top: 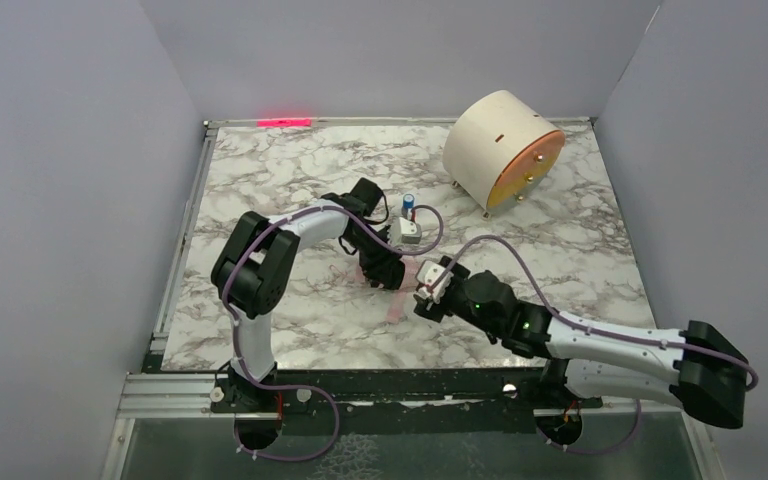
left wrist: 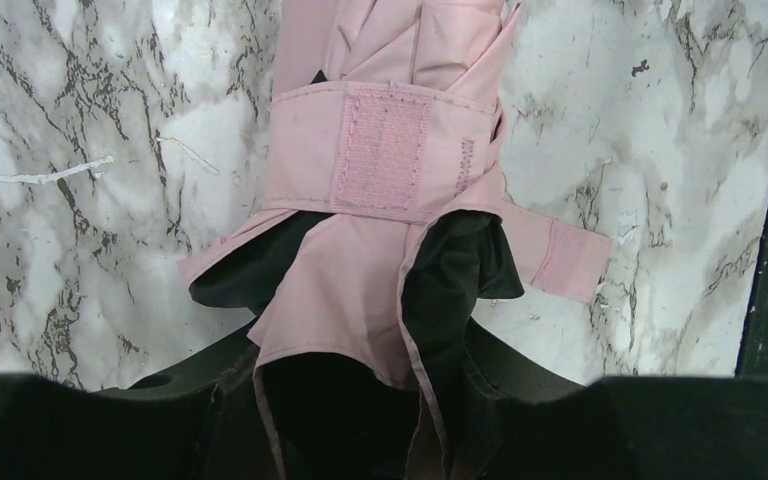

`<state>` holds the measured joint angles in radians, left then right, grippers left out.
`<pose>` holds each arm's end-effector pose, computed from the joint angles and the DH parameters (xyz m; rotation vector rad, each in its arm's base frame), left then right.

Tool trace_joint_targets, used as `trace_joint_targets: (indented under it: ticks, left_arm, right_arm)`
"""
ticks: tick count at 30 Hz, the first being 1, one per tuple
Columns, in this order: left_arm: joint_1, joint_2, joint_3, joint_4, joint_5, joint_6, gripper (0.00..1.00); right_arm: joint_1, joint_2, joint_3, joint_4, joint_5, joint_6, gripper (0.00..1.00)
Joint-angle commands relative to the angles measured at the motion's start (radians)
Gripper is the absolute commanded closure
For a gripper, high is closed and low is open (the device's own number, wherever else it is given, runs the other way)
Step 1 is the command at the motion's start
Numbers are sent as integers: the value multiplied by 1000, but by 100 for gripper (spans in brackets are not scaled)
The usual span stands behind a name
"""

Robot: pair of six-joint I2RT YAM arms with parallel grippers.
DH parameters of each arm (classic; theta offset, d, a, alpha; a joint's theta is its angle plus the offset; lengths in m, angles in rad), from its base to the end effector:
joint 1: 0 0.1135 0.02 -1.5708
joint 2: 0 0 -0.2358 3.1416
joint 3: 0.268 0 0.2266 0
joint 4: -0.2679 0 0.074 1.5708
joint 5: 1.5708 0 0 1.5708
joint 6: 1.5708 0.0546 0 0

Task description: Put away the umbrella

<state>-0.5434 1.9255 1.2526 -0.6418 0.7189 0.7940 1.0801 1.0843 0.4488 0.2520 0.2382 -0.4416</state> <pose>0.2719 -0.2062 0.1340 1.7430 1.9991 -0.9451 0.1240 0.2048 0.1930 -1.2250 1.5141 0.1906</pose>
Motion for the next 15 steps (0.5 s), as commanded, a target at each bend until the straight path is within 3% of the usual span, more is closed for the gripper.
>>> trace_joint_targets:
  ticks: [1,5,8,15]
  left_arm:
    - [8,27,-53,33,-139,-46,100]
    - [5,7,-81,64,-183,-93,100]
    - [5,-6,-101,98,-242,-151,100]
    - [4,-51,-172,182,-336,-276,100]
  right_arm:
    - [6,-155,-46,-51,-58,255,27]
    - [6,-218,-9,-83,165,466,27]
    - [6,-200,40,-148,250,609,27]
    - [6,-88,154,-418,271,1055,24]
